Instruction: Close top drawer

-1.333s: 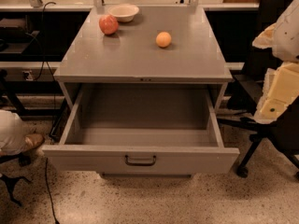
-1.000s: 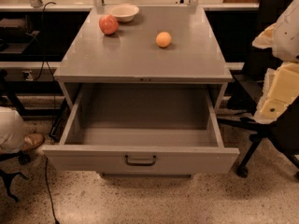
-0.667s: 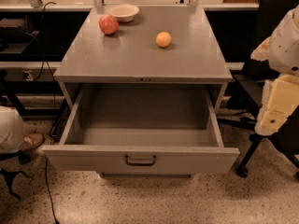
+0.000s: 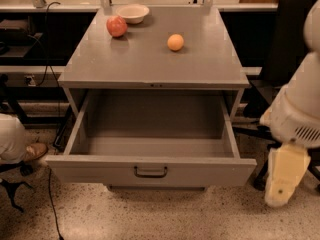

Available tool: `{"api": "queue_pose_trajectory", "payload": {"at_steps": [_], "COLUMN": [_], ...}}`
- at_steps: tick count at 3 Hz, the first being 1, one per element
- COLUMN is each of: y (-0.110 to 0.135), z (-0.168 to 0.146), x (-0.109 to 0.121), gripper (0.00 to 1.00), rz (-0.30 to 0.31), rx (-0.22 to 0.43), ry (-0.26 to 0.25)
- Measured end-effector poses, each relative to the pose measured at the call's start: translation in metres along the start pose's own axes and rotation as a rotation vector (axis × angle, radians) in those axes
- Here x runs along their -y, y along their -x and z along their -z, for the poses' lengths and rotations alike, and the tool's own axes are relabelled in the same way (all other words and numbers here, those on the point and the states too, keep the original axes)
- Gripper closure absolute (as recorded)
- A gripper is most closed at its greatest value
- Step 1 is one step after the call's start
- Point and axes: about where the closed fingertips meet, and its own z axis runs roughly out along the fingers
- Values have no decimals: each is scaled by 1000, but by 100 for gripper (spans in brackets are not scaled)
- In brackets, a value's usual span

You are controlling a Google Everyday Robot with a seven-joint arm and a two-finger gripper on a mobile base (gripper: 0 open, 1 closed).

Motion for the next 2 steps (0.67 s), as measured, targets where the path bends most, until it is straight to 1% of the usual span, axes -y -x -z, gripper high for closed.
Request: {"api": "queue_pose_trajectory", "payload": {"at_steps": [1, 2], "y": [-12, -9], "z": [-65, -119], "x": [-32, -48], "gripper": [0, 0], "rz": [-21, -31], "rx": [-51, -87], "ry": [119, 162]}}
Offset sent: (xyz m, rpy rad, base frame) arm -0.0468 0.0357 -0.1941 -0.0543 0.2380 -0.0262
